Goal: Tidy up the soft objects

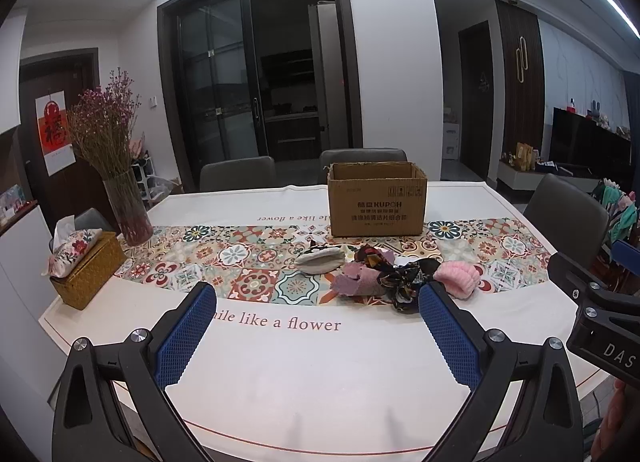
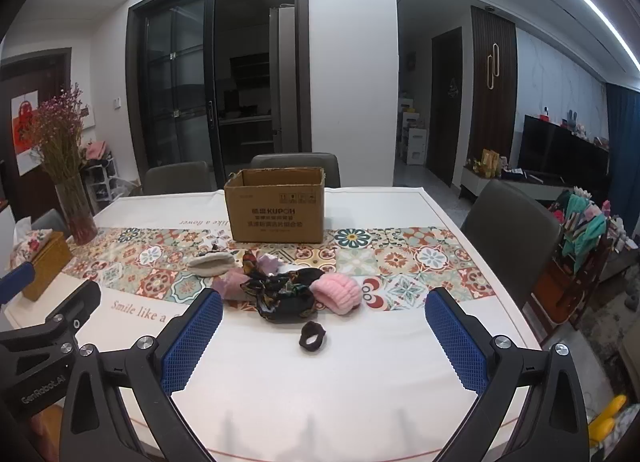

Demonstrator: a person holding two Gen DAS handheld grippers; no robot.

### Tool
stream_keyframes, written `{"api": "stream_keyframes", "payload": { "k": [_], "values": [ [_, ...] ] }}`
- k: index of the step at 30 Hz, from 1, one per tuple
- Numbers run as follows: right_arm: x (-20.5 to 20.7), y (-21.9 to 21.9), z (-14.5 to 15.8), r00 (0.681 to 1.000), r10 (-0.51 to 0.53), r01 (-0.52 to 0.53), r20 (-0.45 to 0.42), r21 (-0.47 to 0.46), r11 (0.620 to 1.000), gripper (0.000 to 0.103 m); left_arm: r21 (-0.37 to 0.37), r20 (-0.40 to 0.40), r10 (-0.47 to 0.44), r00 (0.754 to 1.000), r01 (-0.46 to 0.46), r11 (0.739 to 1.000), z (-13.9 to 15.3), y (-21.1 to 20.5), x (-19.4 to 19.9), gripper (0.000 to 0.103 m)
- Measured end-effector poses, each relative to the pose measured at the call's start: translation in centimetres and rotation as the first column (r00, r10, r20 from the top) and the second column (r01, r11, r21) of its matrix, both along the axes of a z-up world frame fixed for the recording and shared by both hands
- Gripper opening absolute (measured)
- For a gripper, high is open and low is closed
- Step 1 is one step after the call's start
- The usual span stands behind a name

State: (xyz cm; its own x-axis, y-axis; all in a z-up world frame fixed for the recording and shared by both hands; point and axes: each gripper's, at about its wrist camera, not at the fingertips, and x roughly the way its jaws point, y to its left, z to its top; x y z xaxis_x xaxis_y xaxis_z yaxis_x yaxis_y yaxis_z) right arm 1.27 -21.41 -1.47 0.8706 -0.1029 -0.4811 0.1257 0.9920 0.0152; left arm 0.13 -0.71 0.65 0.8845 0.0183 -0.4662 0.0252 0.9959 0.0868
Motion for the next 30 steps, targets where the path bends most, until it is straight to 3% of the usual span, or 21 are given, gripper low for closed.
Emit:
{"api": "stream_keyframes", "payload": {
  "k": [30],
  "values": [
    [-0.12, -0.31, -0.03, 1.0, 0.01, -0.01, 0.003, 0.006, 1.0, 0.102, -0.004, 0.005, 0.003, 1.0, -0.003, 1.0, 0.11, -0.5, -0.09, 0.103]
  ]
}}
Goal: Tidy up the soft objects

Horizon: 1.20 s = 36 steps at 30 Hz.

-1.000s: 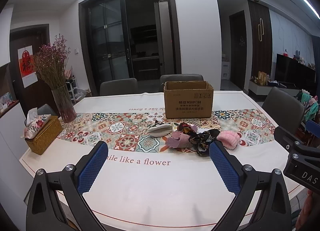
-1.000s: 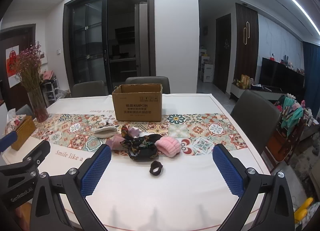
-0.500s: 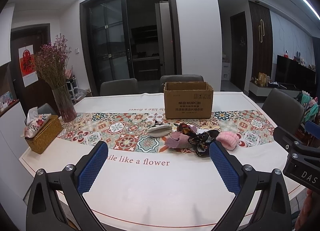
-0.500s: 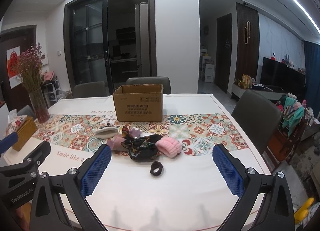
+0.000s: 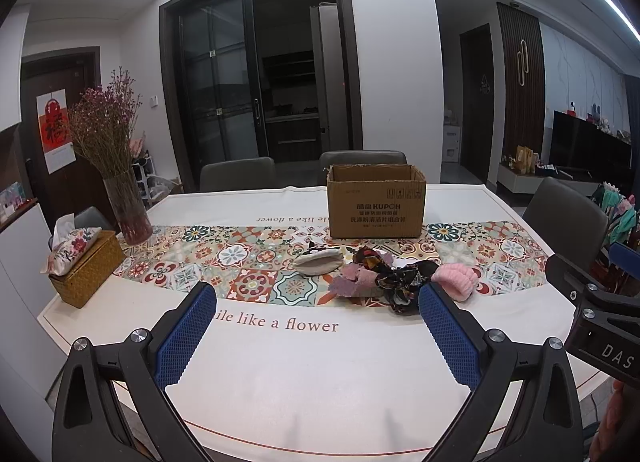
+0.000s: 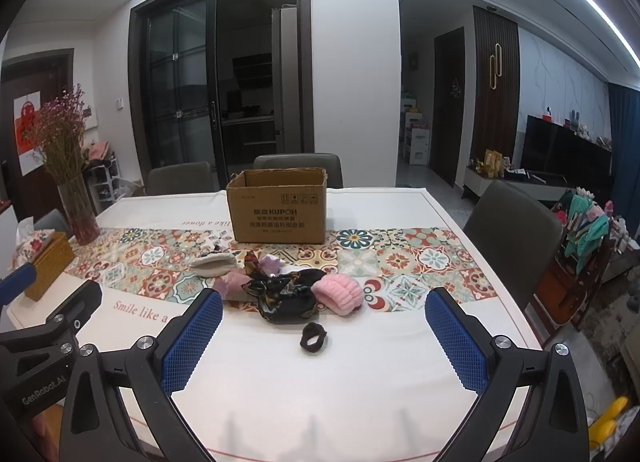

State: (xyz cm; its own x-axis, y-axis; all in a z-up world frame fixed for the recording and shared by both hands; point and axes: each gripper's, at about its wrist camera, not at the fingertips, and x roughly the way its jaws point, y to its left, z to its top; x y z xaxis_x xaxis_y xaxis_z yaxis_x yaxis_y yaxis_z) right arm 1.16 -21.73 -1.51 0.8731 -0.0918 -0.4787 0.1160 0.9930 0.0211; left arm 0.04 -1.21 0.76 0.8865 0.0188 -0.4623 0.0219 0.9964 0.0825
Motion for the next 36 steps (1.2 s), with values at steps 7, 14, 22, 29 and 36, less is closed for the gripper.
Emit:
{"api": "stream_keyframes", "payload": {
  "k": [7, 14, 22, 29, 36],
  "values": [
    [0.11, -0.03, -0.05, 1.0, 0.001, -0.001, -0.009, 0.003, 1.0, 0.102, -0.002, -0.006, -0.003, 1.0, 0.003, 1.0, -0.11, -0.01, 0.15, 0.103],
    [0.13, -0.04, 0.0, 1.0, 0.002, -0.002, -0.009, 0.002, 1.0, 0.102, -0.004, -0.004, -0.002, 1.0, 0.002, 1.0, 0.01, 0.08, 0.2, 0.103],
    [0.09, 0.02, 0.01, 1.0, 0.002, -0.002, -0.01, 0.0, 1.0, 0.102, -0.008, -0.006, -0.004, 1.0, 0.004, 1.0, -0.06, 0.28, 0.18, 0.103],
    [0.24, 0.02, 0.09, 1.0, 0.002, -0.002, -0.012, 0.0, 1.0, 0.102, -0.009, -0.01, -0.006, 1.0, 0.006, 1.0, -0.22, 0.21, 0.24, 0.103],
    [0.54, 0.07, -0.08, 1.0, 0.005, -0.005, -0.017, -0.002, 1.0, 0.102, -0.012, -0.017, -0.008, 1.0, 0.008, 1.0, -0.5, 0.36, 0.4, 0.103]
  ]
}}
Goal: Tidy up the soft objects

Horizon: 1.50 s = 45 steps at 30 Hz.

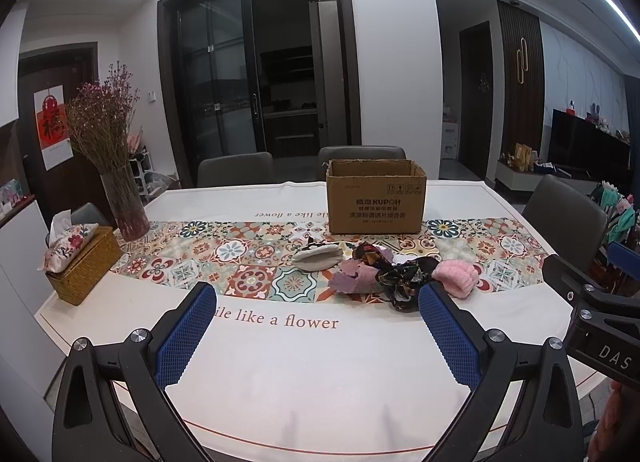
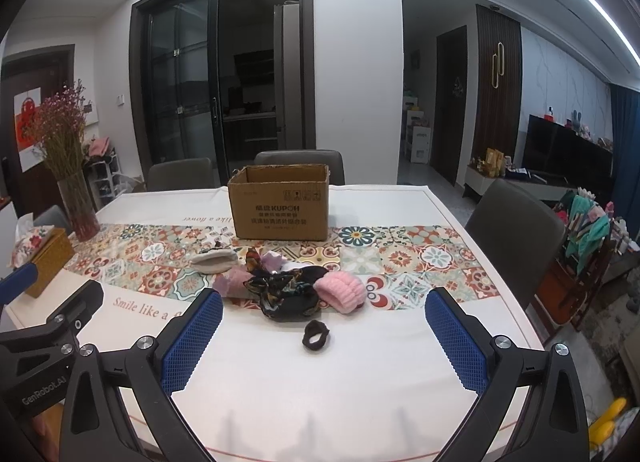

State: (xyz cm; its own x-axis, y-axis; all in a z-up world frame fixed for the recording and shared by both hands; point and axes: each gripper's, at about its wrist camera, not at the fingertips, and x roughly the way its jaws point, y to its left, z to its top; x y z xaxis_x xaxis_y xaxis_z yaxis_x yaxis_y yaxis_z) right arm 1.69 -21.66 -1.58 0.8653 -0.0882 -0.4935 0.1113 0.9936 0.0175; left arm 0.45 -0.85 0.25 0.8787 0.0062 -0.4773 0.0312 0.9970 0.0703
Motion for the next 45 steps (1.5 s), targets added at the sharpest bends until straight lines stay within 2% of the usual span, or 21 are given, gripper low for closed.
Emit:
{"api": "stream_keyframes", "payload": {
  "k": [11, 22, 28, 33, 37, 45],
  "values": [
    [2.1, 0.7, -1.8, 0.998, -0.006, 0.006, -0.061, 0.004, 1.0, 0.102, 0.011, -0.057, -0.044, 0.997, 0.045, 0.999, -1.5, 0.7, 2.5, 0.103],
    [6.7, 0.9, -6.1, 0.981, -0.037, 0.048, -0.19, 0.053, 0.997, 0.102, 0.054, -0.128, -0.109, 0.986, 0.117, 0.992, -3.9, 0.4, 7.8, 0.103],
    [9.3, 0.6, -8.7, 0.965, -0.064, 0.092, -0.256, 0.101, 0.991, 0.102, 0.073, -0.162, -0.176, 0.971, 0.19, 0.979, -5.3, -0.5, 11.0, 0.103],
    [10.8, -0.1, -10.8, 0.944, -0.106, 0.152, -0.311, 0.127, 0.98, 0.102, 0.094, -0.178, -0.254, 0.951, 0.273, 0.957, -6.8, -1.6, 13.8, 0.103],
    [11.9, -0.4, -12.6, 0.925, -0.135, 0.197, -0.356, 0.145, 0.97, 0.102, 0.111, -0.198, -0.327, 0.924, 0.352, 0.929, -8.4, -2.7, 16.2, 0.102],
    [14.3, -0.7, -16.4, 0.878, -0.184, 0.278, -0.441, 0.158, 0.947, 0.102, 0.152, -0.244, -0.467, 0.85, 0.509, 0.847, -11.4, -5.0, 20.1, 0.098]
  ]
}}
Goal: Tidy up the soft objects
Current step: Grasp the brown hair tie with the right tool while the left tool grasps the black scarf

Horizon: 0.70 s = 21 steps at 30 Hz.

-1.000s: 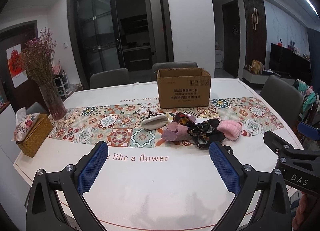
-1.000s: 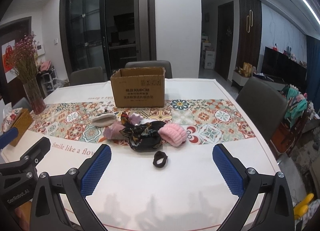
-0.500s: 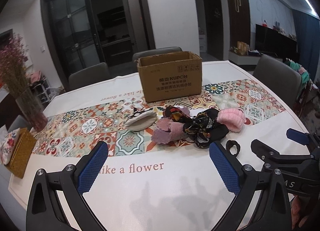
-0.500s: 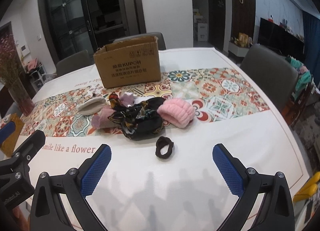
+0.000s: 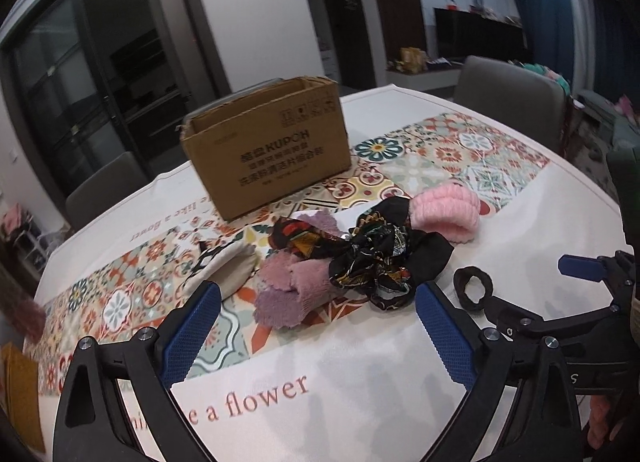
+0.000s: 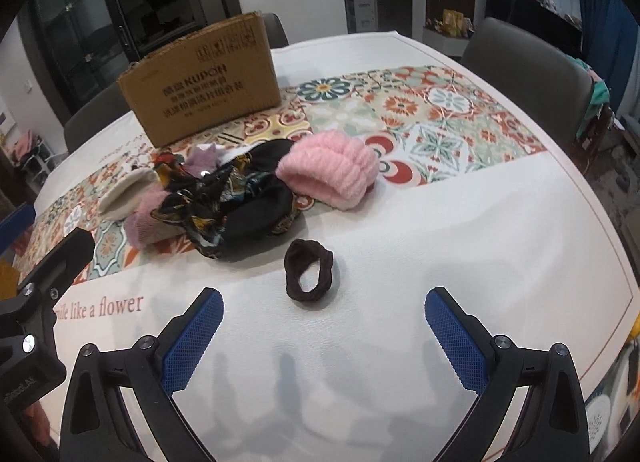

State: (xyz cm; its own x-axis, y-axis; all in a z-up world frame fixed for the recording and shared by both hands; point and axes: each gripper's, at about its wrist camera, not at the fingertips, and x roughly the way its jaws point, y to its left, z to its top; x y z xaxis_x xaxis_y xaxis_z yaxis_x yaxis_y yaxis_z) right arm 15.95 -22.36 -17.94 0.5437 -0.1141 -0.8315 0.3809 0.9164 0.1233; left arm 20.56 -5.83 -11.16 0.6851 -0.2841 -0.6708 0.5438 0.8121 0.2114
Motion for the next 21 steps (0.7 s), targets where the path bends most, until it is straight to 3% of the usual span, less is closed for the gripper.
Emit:
{"api": "stream_keyframes", "payload": {
  "k": [5, 12, 21],
  "values": [
    [1.1, 0.1, -1.5, 0.999, -0.037, 0.037, -0.021, 0.012, 0.999, 0.101, 0.015, -0.041, -0.098, 0.994, 0.098, 0.995, -1.5, -0.8, 1.9, 0.094],
    [2.2, 0.3, -3.1, 0.996, -0.077, 0.078, -0.054, 0.025, 0.997, 0.093, 0.048, -0.049, -0.208, 0.977, 0.211, 0.976, -3.2, -2.1, 3.6, 0.09],
    [3.3, 0.3, -5.0, 0.992, -0.091, 0.095, -0.09, 0.042, 0.995, 0.081, 0.058, -0.094, -0.288, 0.953, 0.294, 0.954, -5.3, -3.6, 5.4, 0.084]
  ]
}}
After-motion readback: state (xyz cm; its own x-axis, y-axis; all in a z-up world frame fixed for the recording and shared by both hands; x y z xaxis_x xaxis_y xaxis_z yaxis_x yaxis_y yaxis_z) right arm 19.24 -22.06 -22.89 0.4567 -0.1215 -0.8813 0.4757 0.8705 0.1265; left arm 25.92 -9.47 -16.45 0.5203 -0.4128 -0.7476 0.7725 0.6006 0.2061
